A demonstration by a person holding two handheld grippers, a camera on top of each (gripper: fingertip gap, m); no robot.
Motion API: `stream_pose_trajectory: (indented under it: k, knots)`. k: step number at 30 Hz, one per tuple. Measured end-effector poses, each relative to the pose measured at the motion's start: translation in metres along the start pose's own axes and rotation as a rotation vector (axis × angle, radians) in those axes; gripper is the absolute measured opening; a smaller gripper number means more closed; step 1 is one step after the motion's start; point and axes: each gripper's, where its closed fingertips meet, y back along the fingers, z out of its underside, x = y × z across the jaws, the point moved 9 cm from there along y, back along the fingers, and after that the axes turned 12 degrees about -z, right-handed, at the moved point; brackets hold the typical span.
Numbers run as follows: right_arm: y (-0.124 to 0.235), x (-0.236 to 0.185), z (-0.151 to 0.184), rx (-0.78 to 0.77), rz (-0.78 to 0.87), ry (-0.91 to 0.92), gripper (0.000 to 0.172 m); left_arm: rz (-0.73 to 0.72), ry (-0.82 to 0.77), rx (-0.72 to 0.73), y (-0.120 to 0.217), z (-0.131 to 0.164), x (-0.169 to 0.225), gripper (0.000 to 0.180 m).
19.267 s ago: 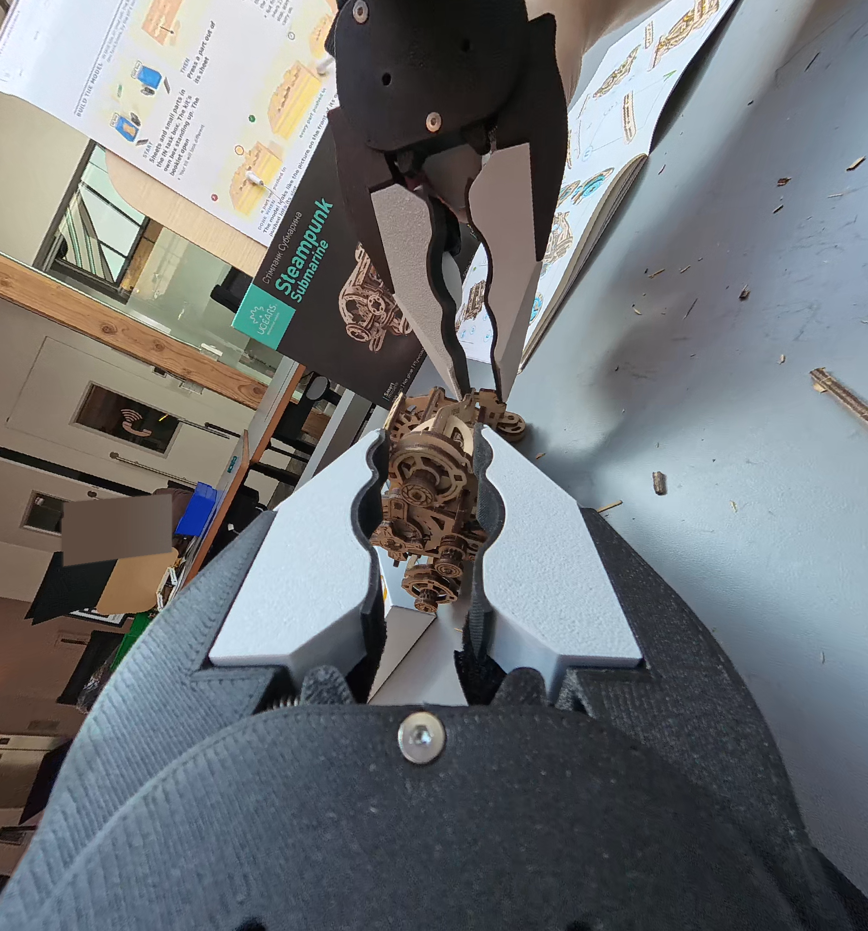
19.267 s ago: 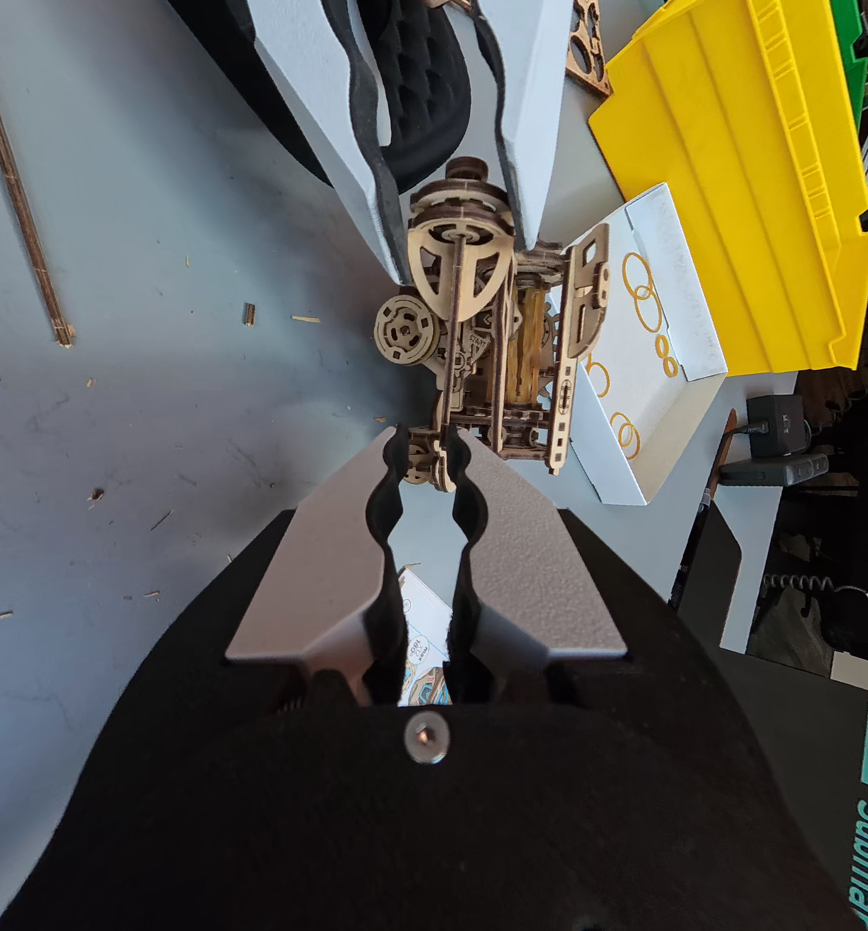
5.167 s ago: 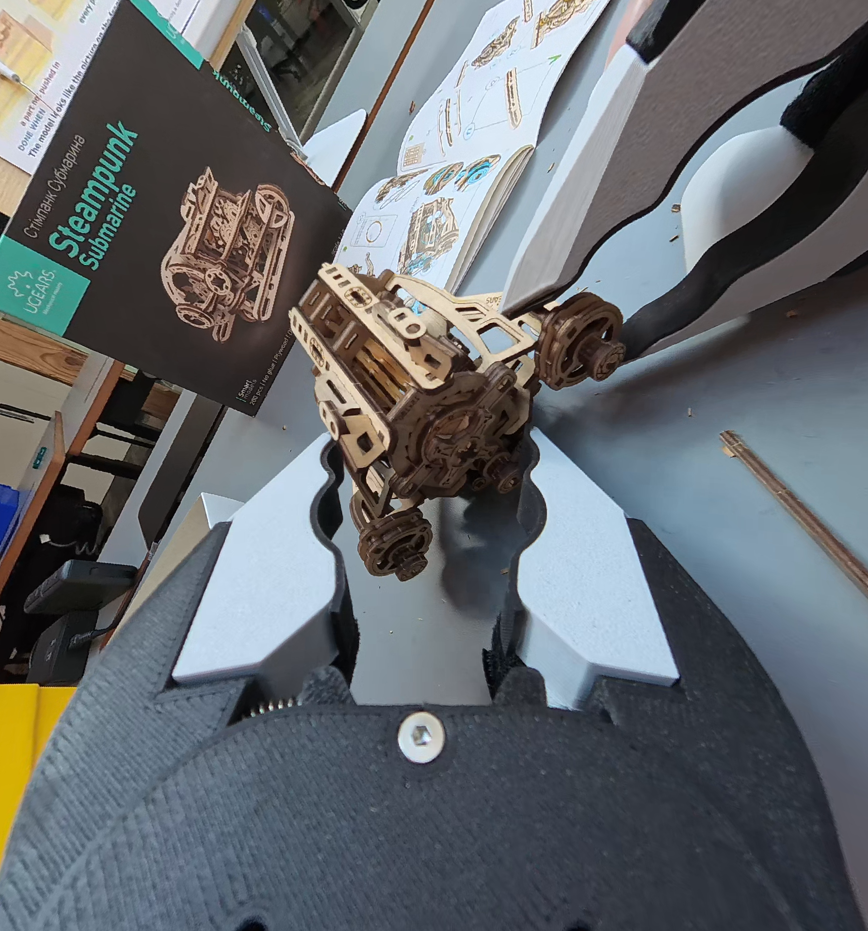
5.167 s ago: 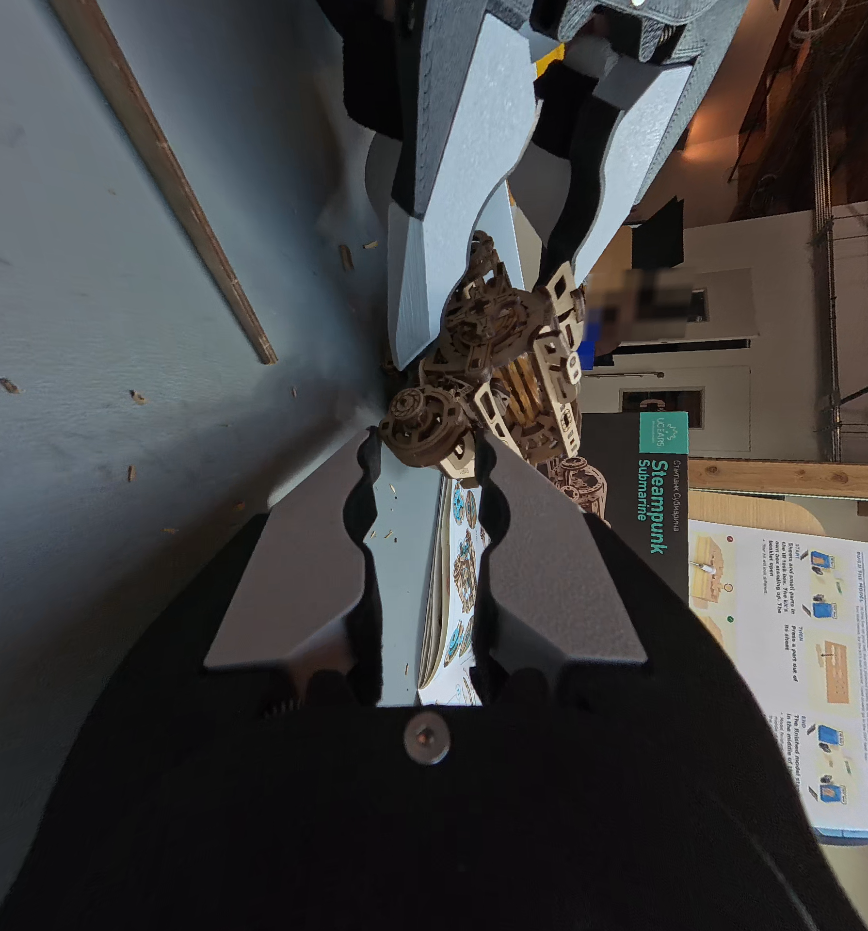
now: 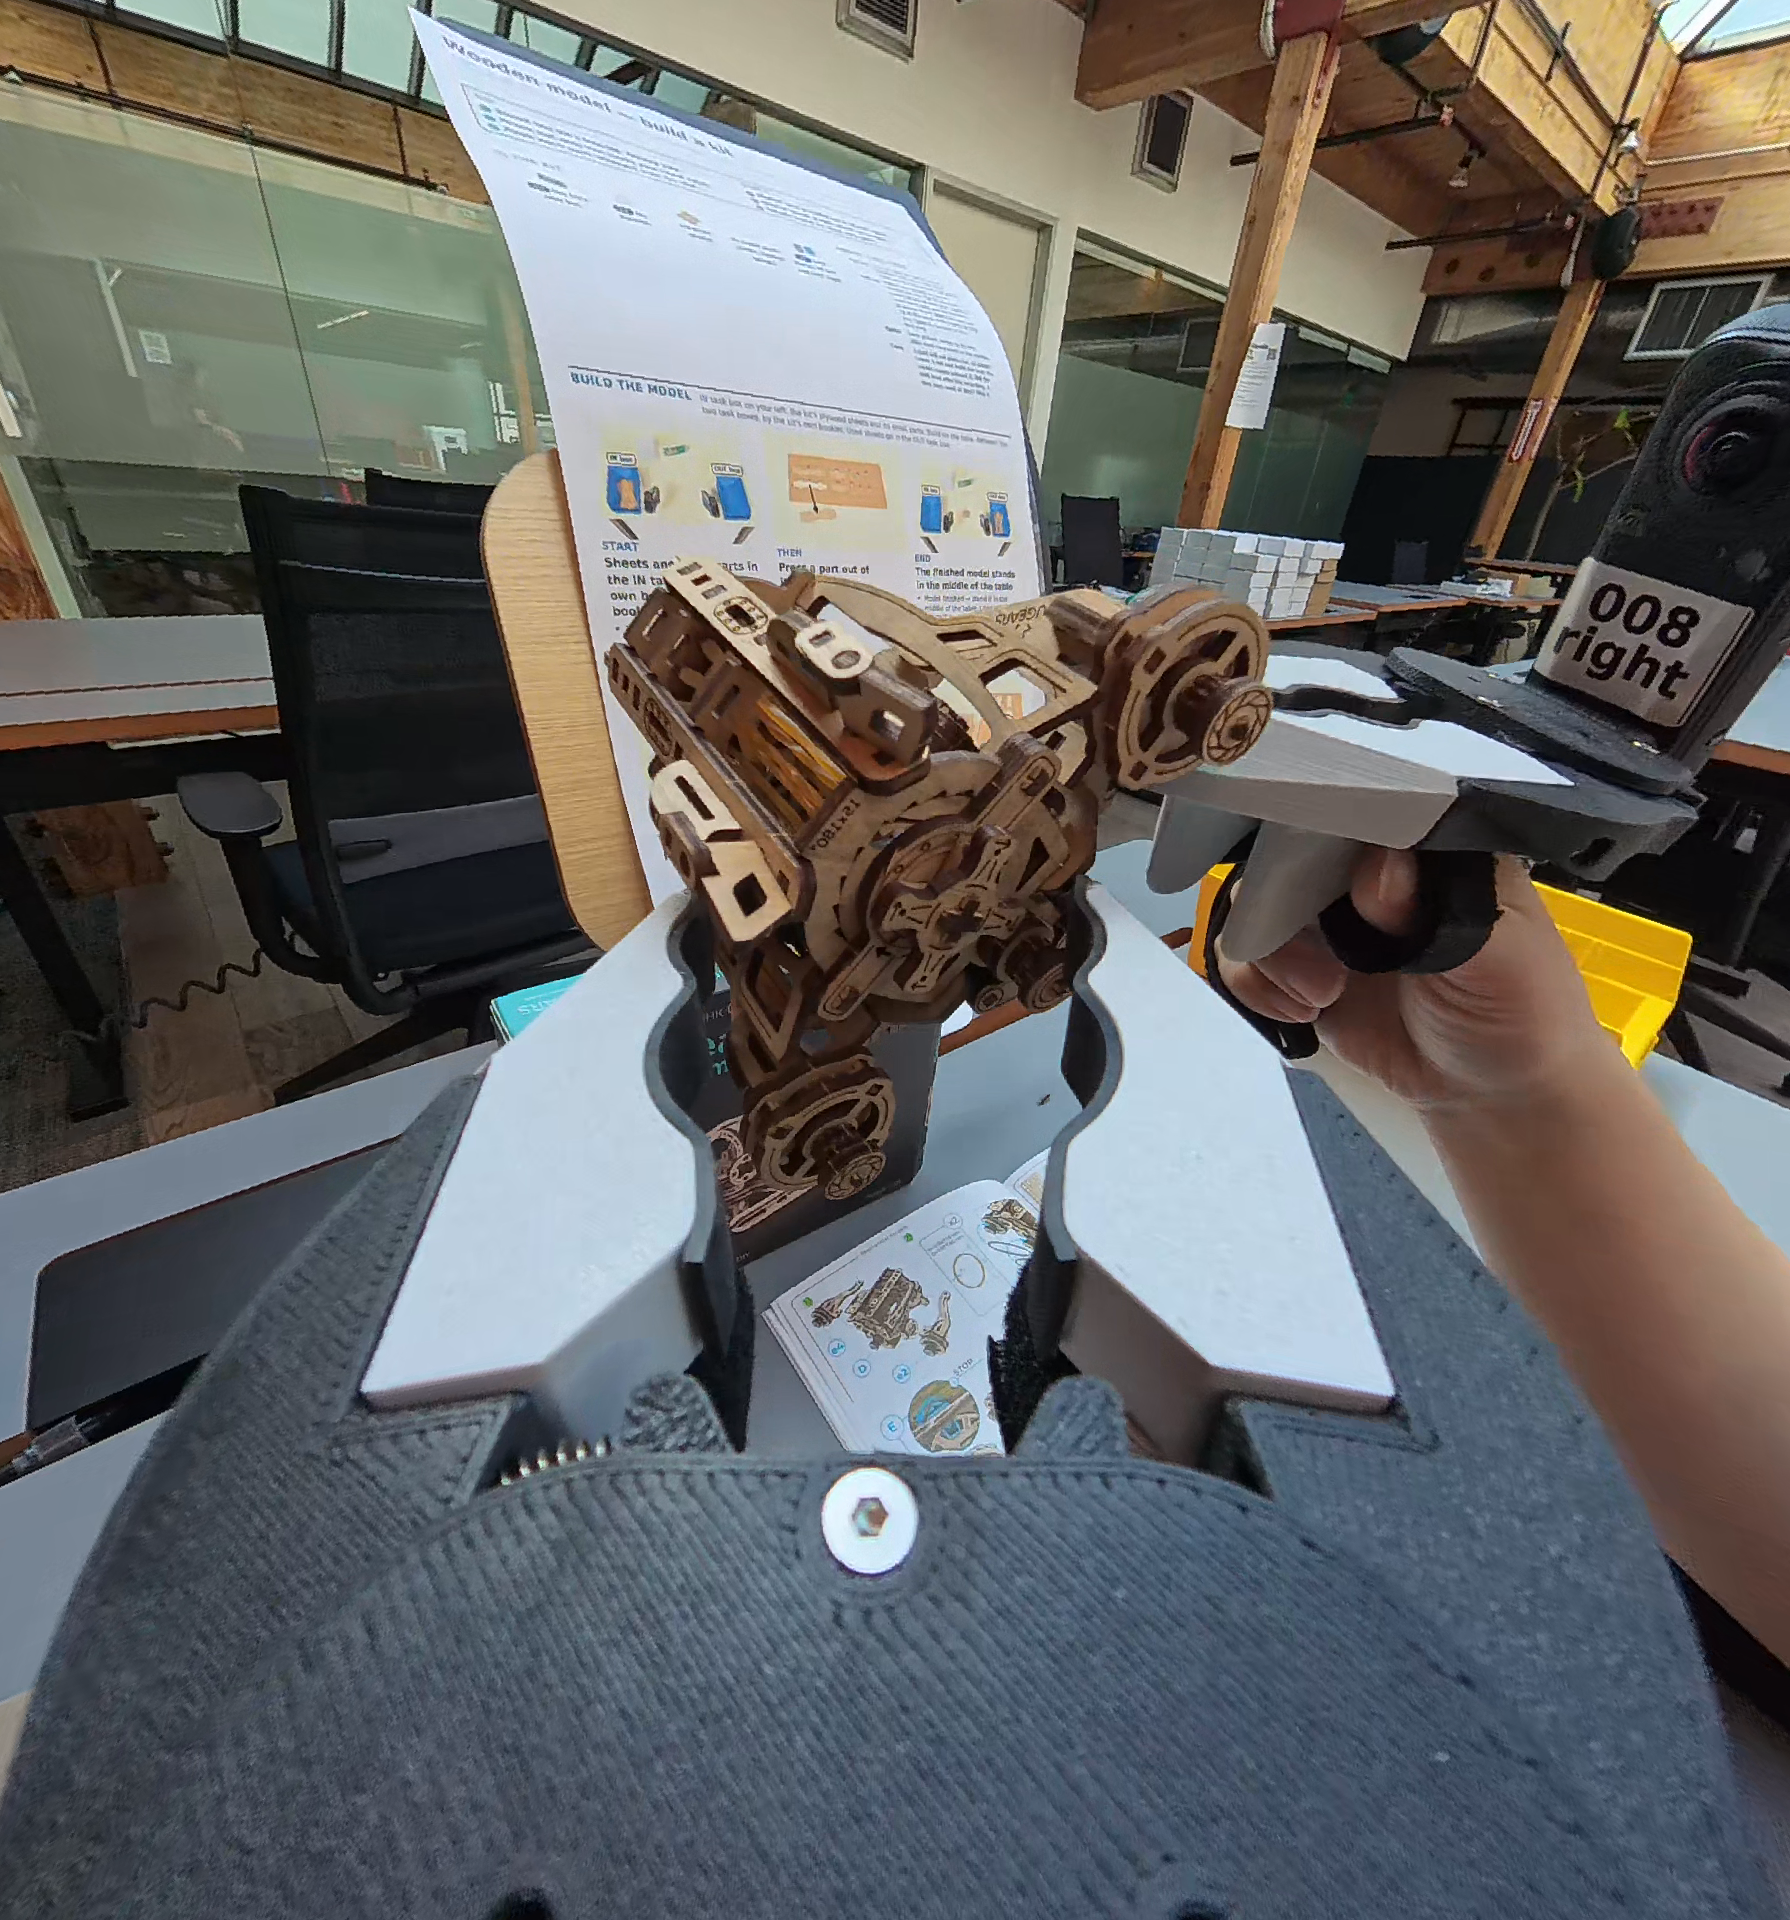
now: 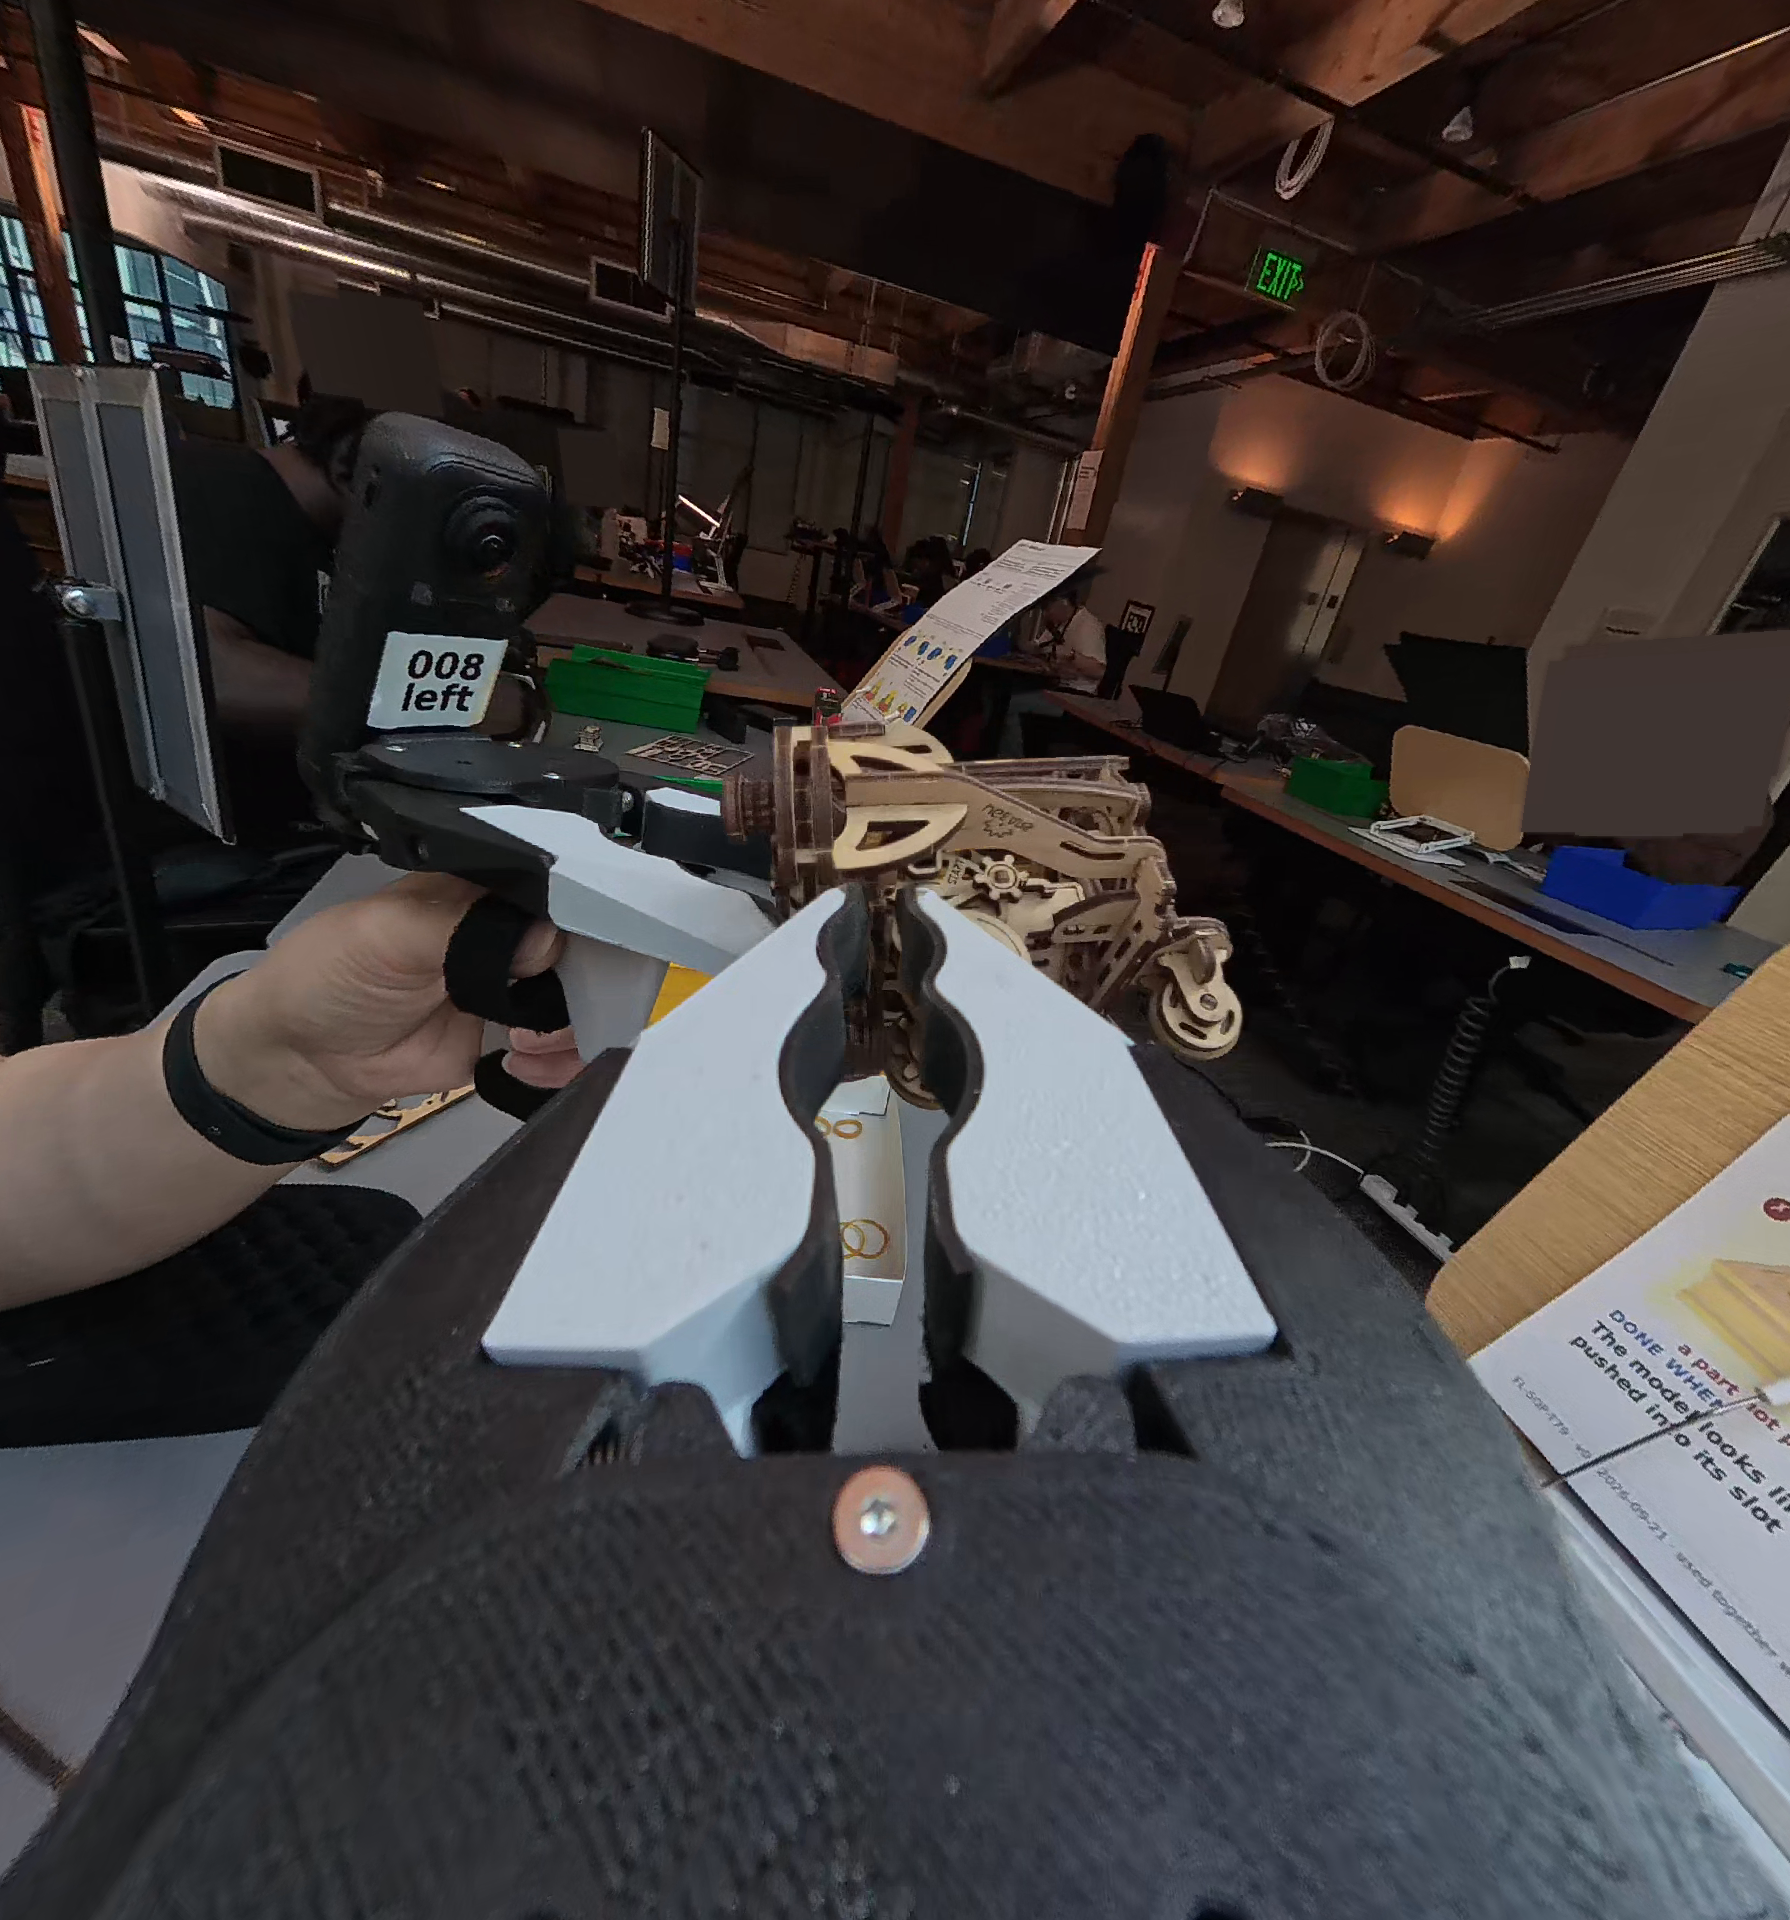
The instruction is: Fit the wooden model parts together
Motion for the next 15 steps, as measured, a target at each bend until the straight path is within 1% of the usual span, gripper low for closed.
stream_pose_trajectory:
  k: [7, 10, 15]
  knots:
    - [0.0000, 0.0009, 0.0032, -0.037, -0.008, -0.007, 0.005, -0.006, -0.001, 0.002, -0.0011, 0.0013, 0.0022, 0.066]
    - [-0.0003, 0.0005, 0.0030, -0.014, -0.013, -0.022, 0.002, -0.012, -0.006, 0.011, -0.0011, 0.0012, 0.0024, 0.066]
    - [0.0006, 0.0028, 0.0040, 0.024, -0.047, -0.095, 0.002, -0.020, -0.026, 0.031, -0.0006, 0.0003, 0.0038, 0.066]
